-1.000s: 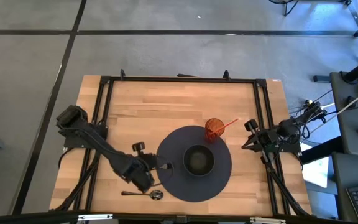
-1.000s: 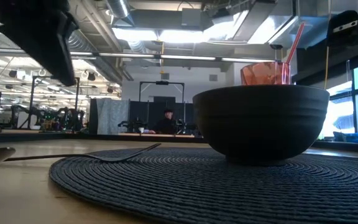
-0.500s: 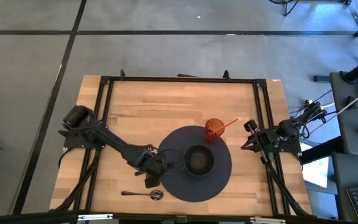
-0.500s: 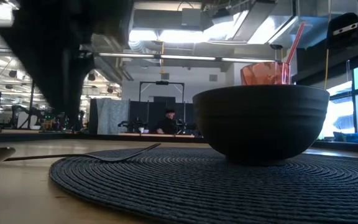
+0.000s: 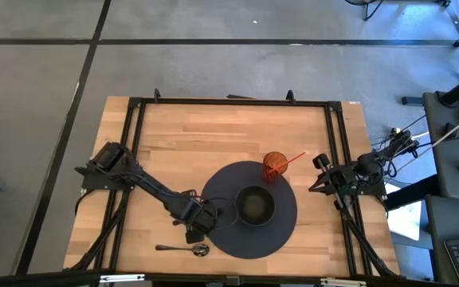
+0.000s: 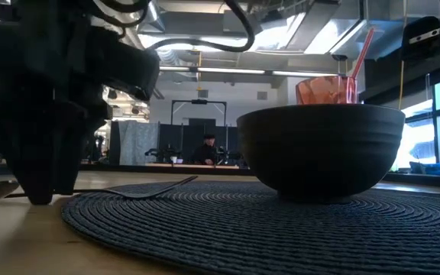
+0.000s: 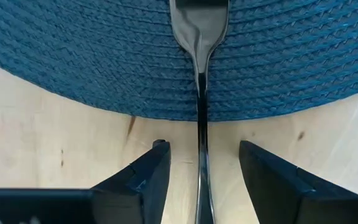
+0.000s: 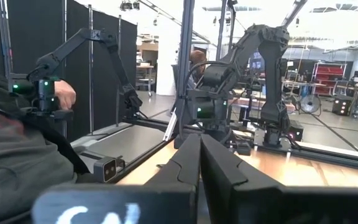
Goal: Pick & Place Utensil
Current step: Put the black fork into the black bowl
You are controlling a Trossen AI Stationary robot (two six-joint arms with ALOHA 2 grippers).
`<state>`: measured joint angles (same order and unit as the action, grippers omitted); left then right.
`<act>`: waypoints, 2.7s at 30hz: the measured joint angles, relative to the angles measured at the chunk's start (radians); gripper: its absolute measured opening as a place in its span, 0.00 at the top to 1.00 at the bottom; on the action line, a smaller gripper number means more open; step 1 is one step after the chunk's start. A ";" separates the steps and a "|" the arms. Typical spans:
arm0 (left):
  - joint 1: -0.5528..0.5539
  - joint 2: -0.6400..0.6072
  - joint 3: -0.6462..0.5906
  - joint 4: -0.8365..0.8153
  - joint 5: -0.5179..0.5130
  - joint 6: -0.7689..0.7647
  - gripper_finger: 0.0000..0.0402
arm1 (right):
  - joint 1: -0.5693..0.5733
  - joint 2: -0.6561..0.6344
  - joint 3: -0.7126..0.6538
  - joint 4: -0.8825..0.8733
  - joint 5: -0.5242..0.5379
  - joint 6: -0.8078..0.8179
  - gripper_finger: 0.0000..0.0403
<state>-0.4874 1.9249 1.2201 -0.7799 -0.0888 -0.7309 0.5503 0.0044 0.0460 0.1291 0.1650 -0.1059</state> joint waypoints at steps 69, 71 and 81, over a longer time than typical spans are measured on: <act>0.072 0.553 1.102 -0.575 -0.872 1.435 0.99 | 0.000 0.008 0.000 -0.045 0.000 -0.007 0.96; 0.072 0.554 1.102 -0.563 -0.876 1.476 0.99 | 0.000 0.008 0.000 -0.045 0.000 -0.007 0.96; 0.089 0.554 1.103 -0.523 -0.761 1.565 0.99 | 0.000 0.008 0.000 -0.045 0.000 -0.007 0.96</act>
<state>-0.3984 2.4790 2.3234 -1.3028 -0.8498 0.8345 0.5501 0.0128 0.0463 0.0841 0.1646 -0.1127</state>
